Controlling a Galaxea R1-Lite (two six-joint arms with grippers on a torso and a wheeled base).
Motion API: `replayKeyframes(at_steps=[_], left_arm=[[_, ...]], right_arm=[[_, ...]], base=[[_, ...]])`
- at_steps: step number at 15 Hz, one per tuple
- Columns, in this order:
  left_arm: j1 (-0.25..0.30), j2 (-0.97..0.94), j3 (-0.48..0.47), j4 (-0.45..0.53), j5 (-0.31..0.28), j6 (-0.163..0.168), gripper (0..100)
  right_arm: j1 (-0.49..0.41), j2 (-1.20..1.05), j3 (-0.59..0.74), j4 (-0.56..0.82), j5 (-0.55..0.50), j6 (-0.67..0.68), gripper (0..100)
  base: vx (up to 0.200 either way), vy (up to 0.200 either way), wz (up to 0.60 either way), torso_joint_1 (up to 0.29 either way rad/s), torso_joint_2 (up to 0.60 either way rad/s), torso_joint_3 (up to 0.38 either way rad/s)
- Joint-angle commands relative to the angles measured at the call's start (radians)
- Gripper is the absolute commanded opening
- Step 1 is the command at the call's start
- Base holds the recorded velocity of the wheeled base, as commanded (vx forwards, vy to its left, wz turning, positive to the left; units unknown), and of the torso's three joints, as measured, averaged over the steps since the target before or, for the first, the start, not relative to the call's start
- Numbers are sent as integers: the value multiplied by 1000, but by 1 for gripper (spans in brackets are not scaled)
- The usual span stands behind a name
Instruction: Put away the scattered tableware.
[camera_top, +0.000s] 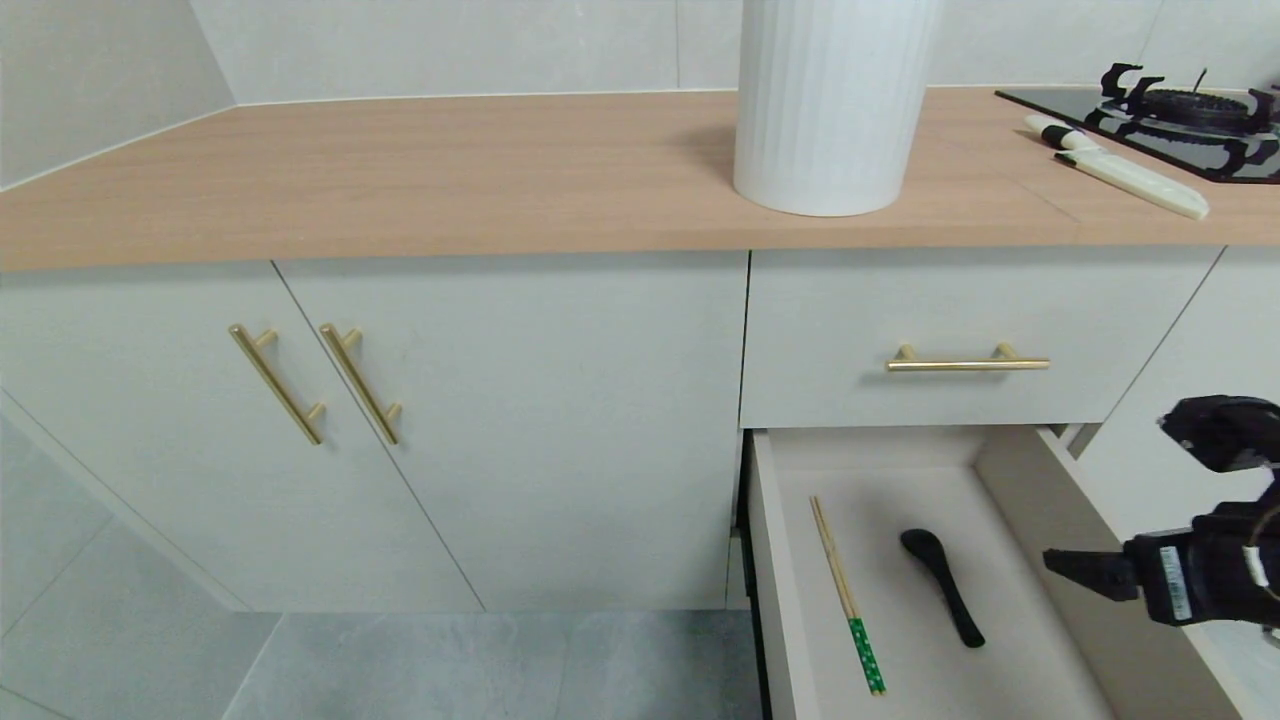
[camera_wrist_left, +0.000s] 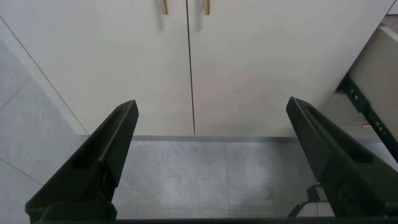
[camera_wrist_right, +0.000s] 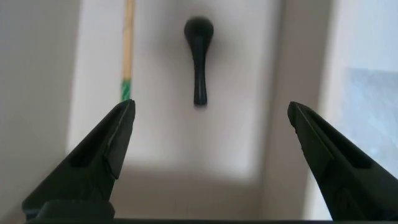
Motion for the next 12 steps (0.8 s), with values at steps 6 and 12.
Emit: replayKeyframes(at_steps=[6, 12], left_arm=[[1, 0, 0, 0, 1, 0, 100], [1, 0, 0, 1, 1, 0, 100]], right_arm=[[47, -212, -49, 157, 2, -1, 100], [156, -263, -36, 226, 2, -9, 100]], base=[[0, 0, 0, 0, 0, 0], [-200, 0, 0, 0, 4, 2]])
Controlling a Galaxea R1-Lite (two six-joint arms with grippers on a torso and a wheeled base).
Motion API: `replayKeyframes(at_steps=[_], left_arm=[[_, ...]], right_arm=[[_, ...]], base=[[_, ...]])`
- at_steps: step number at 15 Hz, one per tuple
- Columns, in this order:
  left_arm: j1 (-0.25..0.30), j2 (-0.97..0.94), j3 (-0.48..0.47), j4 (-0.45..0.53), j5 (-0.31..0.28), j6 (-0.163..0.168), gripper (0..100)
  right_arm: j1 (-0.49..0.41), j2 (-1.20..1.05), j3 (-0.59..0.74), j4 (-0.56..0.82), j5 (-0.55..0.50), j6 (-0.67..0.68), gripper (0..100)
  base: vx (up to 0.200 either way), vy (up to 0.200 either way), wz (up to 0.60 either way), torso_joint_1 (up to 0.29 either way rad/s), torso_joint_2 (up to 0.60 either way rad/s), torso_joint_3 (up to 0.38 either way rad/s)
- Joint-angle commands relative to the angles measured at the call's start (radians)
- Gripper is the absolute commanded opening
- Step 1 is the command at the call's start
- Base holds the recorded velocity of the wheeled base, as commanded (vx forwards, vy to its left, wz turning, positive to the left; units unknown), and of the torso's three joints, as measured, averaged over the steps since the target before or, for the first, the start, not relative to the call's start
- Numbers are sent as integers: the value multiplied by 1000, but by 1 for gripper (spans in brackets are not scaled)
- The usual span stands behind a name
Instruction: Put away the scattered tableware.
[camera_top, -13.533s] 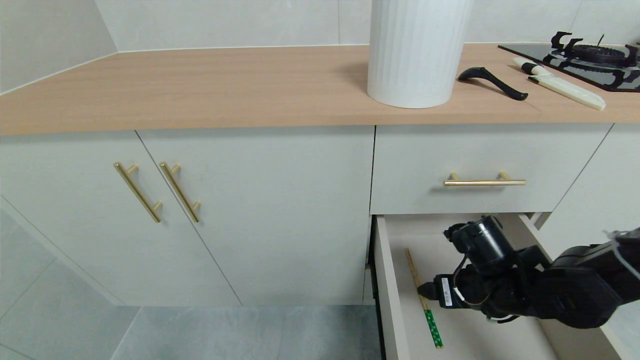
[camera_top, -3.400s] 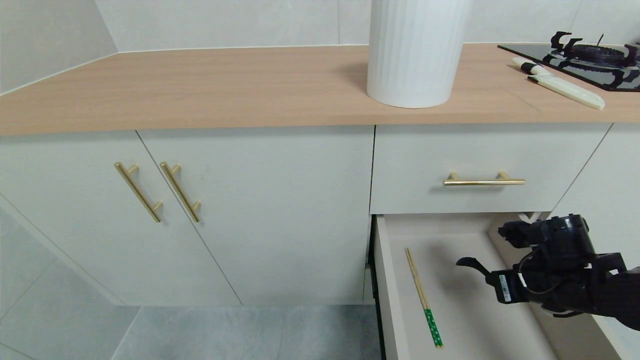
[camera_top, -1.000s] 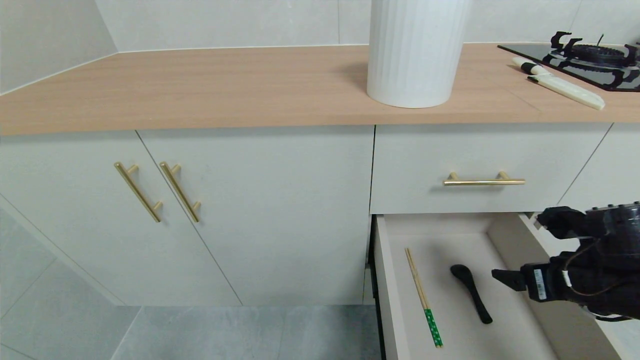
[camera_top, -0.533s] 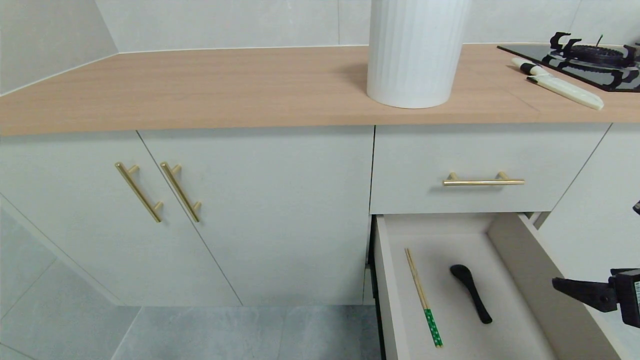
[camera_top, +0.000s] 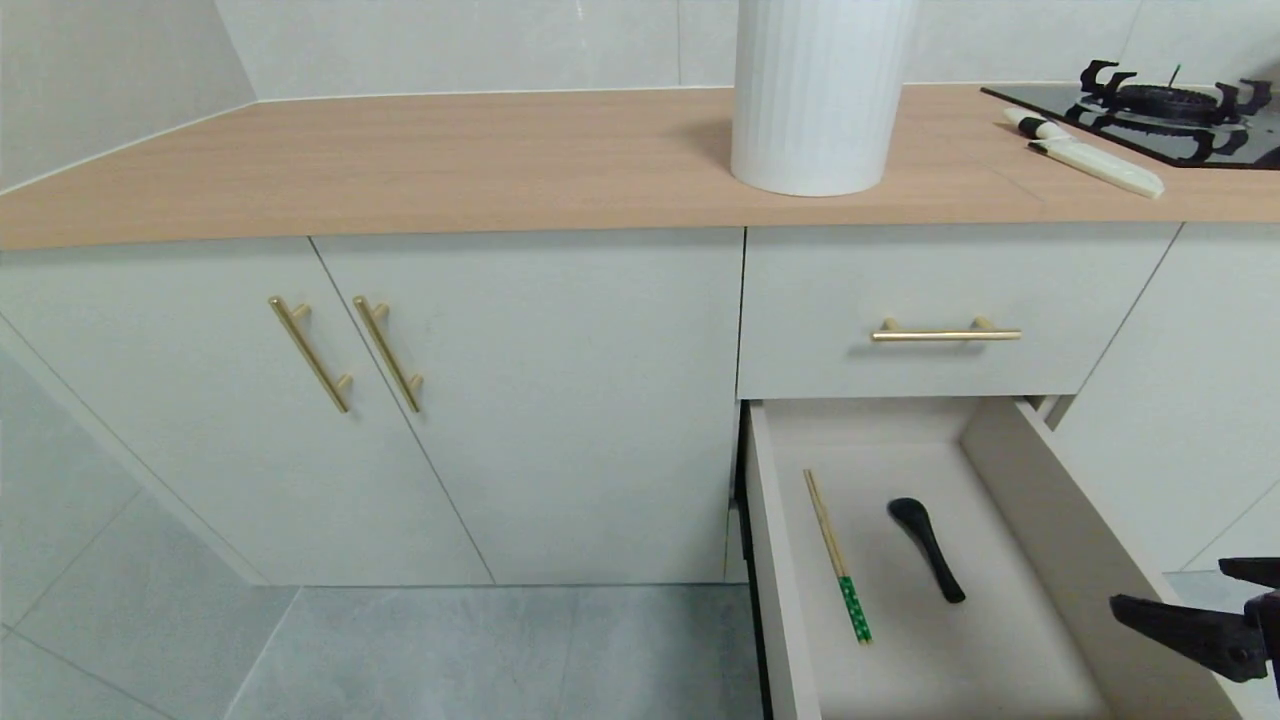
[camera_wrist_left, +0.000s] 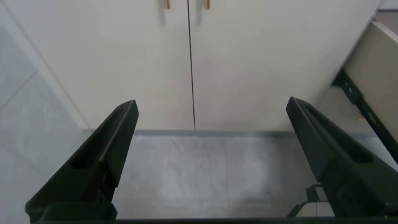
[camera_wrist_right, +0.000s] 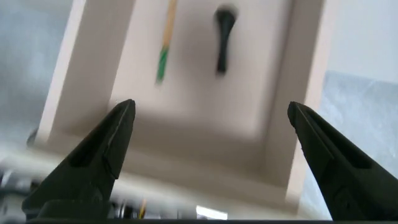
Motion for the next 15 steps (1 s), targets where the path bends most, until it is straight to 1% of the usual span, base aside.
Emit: replayKeyframes(at_steps=[1, 3, 4, 5, 6, 8, 15], left_arm=[[0, 0, 0, -1, 1, -1, 100], [0, 0, 0, 1, 1, 1, 100], [0, 0, 0, 1, 1, 1, 100], [0, 0, 0, -1, 1, 1, 100], [0, 0, 0, 1, 1, 1, 100], [0, 0, 0, -1, 1, 1, 100], [0, 0, 0, -1, 1, 1, 100]], right_arm=[[47, -16, 0, 33, -2, -9, 100], [68, -10, 2, 78, -3, -21, 100], [76, -9, 2, 95, 0, -27, 100], [99, -4, 17, 136, 3, -52, 100], [120, -2, 39, 148, 6, -84, 100], [149, 28, 74, 144, 15, -121, 100], [165, 277, 102, 131, 12, -98, 100]], base=[[-200, 0, 0, 2, 7, 2], [-200, 0, 0, 5, 2, 2], [0, 0, 0, 0, 0, 0], [0, 0, 0, 0, 0, 0], [0, 0, 0, 0, 0, 0], [0, 0, 0, 0, 0, 0], [0, 0, 0, 0, 0, 0]])
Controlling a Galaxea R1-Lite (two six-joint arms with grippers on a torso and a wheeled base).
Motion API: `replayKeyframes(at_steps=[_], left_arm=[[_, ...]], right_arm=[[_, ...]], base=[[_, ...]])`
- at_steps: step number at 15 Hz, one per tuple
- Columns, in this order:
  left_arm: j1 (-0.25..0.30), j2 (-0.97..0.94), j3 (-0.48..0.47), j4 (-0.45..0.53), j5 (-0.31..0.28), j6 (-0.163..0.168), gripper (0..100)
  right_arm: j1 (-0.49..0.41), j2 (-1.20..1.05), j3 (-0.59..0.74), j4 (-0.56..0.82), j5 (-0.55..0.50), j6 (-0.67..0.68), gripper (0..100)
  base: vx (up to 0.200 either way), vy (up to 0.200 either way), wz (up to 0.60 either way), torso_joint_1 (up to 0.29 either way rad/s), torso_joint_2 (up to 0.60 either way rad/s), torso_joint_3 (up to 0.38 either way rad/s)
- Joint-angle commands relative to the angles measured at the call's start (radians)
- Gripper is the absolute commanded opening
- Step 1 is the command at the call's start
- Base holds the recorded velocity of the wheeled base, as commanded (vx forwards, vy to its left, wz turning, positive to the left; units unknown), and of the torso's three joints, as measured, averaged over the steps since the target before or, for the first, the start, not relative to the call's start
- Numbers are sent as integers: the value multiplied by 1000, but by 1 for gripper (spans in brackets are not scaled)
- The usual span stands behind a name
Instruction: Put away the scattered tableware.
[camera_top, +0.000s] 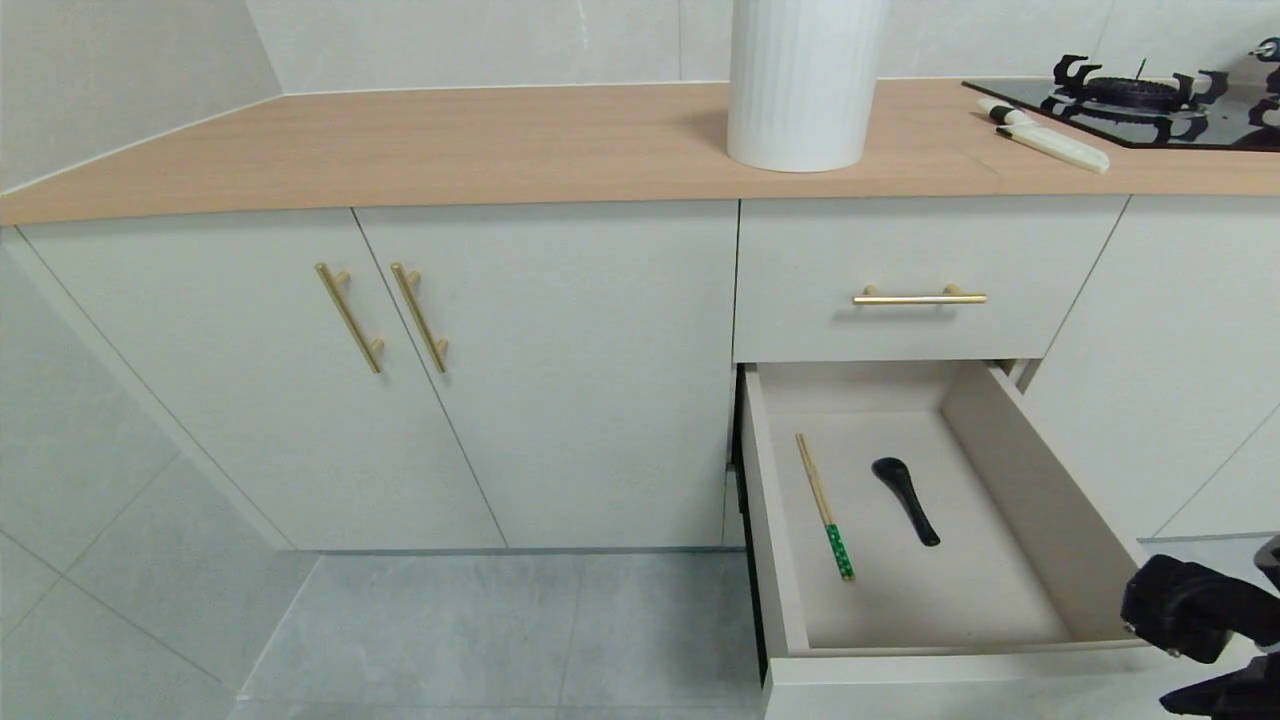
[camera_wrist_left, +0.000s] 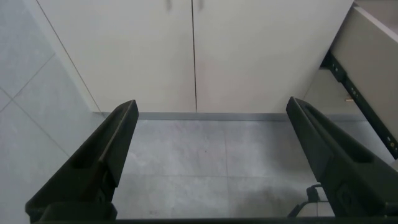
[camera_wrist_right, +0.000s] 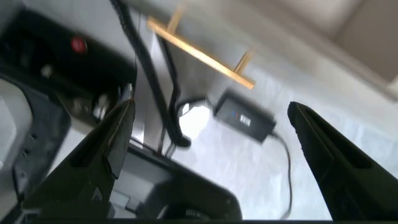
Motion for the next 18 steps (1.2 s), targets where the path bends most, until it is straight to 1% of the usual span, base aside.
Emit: replayKeyframes(at_steps=[1, 4, 8, 9, 10, 13, 14, 18], left_arm=[[0, 0, 0, -1, 0, -1, 100], [0, 0, 0, -1, 0, -1, 100], [0, 0, 0, -1, 0, -1, 100], [0, 0, 0, -1, 0, -1, 100], [0, 0, 0, -1, 0, -1, 100], [0, 0, 0, 1, 0, -1, 100], [0, 0, 0, -1, 0, -1, 100], [0, 0, 0, -1, 0, -1, 100]], right_arm=[[6, 115, 3, -22, 1, 35, 100], [6, 215, 5, -140, -8, 154, 100], [6, 261, 2, -268, -105, 265, 100], [6, 264, 0, -286, -111, 277, 100], [5, 273, -3, -332, -125, 300, 100], [-6, 345, -9, -470, -200, 309, 100], [-15, 382, -26, -511, -206, 308, 100], [-75, 481, -136, -528, -206, 303, 100]], base=[[0, 0, 0, 0, 0, 0], [0, 0, 0, 0, 0, 0], [0, 0, 0, 0, 0, 0], [0, 0, 0, 0, 0, 0], [0, 0, 0, 0, 0, 0], [0, 0, 0, 0, 0, 0], [0, 0, 0, 0, 0, 0], [0, 0, 0, 0, 0, 0]])
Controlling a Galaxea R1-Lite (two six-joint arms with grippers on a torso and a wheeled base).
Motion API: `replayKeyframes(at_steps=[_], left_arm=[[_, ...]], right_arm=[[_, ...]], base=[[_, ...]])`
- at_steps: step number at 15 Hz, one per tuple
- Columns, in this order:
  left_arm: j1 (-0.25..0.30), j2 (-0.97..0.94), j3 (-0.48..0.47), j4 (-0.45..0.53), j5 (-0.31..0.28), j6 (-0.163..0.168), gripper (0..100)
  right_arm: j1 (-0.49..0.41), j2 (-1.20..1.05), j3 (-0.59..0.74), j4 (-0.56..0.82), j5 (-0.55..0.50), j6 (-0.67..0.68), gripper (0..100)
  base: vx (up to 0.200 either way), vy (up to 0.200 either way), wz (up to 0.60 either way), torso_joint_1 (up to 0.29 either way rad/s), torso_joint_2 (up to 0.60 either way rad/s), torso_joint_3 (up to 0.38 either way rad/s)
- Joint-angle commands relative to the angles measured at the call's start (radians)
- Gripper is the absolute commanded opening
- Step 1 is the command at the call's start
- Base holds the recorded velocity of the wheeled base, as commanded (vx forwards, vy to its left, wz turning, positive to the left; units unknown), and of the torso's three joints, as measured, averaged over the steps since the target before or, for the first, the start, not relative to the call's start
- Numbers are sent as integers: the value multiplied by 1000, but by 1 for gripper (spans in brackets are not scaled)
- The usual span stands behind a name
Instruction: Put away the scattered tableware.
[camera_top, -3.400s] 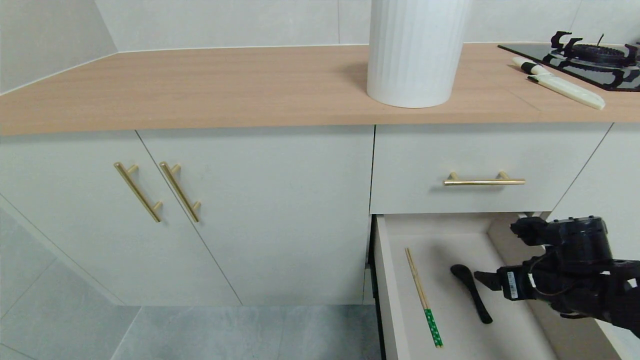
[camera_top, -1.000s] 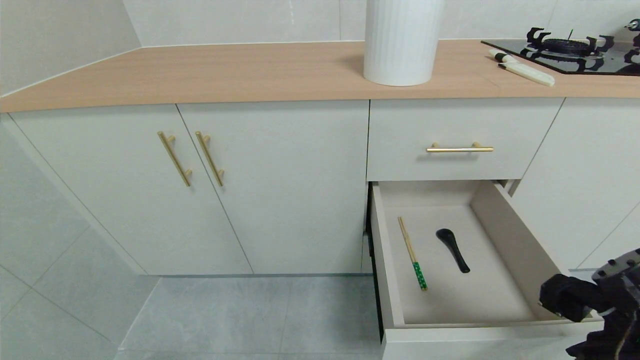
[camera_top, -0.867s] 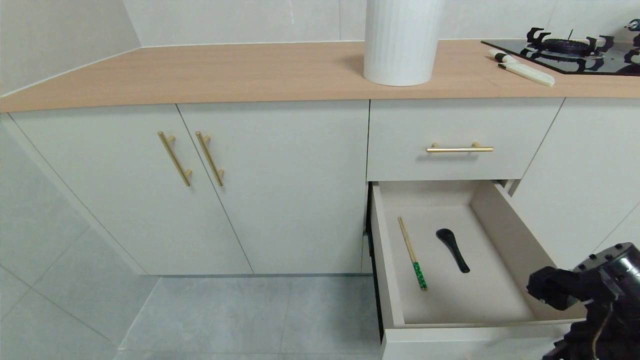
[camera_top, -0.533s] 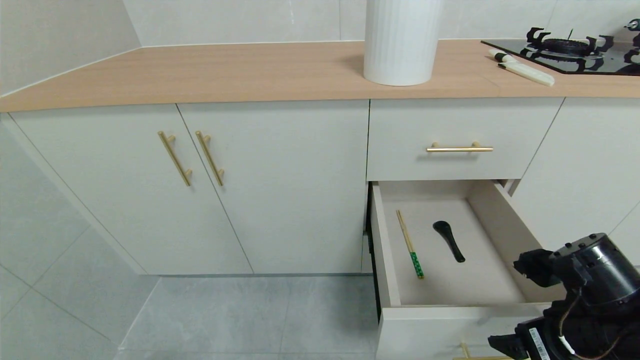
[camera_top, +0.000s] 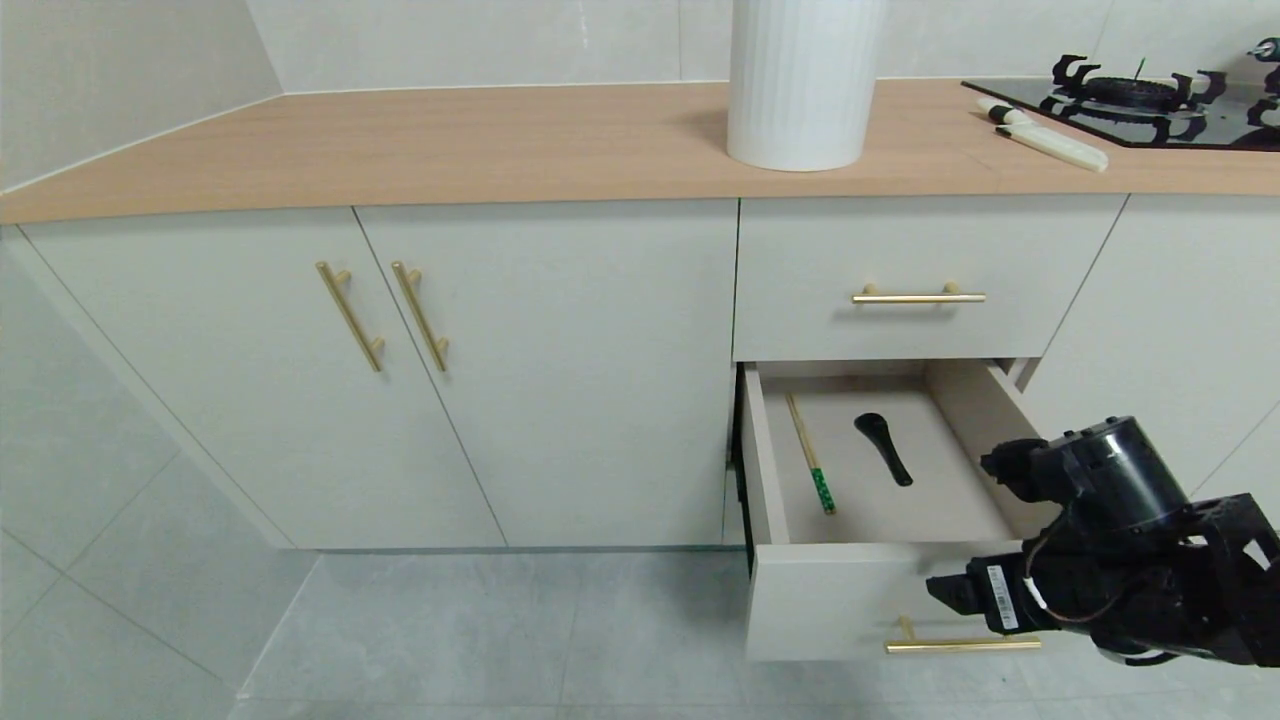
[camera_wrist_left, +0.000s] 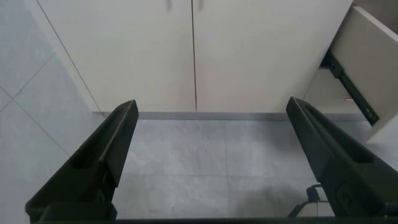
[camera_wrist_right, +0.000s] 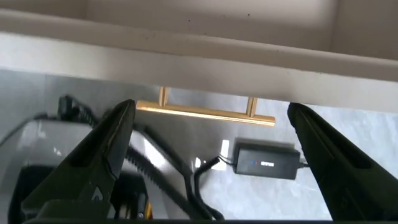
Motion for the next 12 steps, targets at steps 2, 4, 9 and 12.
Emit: replayKeyframes(at_steps=[2, 4, 9, 12], left_arm=[[0, 0, 0, 0, 1, 0, 100], [-1, 0, 0, 0, 1, 0, 100], [0, 0, 0, 0, 1, 0, 100], [0, 0, 0, 0, 1, 0, 100]], right_arm=[[-49, 100, -105, -6, 0, -2, 100], [-79, 149, -179, -6, 0, -2, 100], [-135, 309, -332, -51, 0, -4, 100], [-161, 379, -385, -146, 1, -8, 100]], base=[[0, 0, 0, 0, 0, 0], [0, 0, 0, 0, 0, 0], [0, 0, 0, 0, 0, 0], [0, 0, 0, 0, 0, 0]])
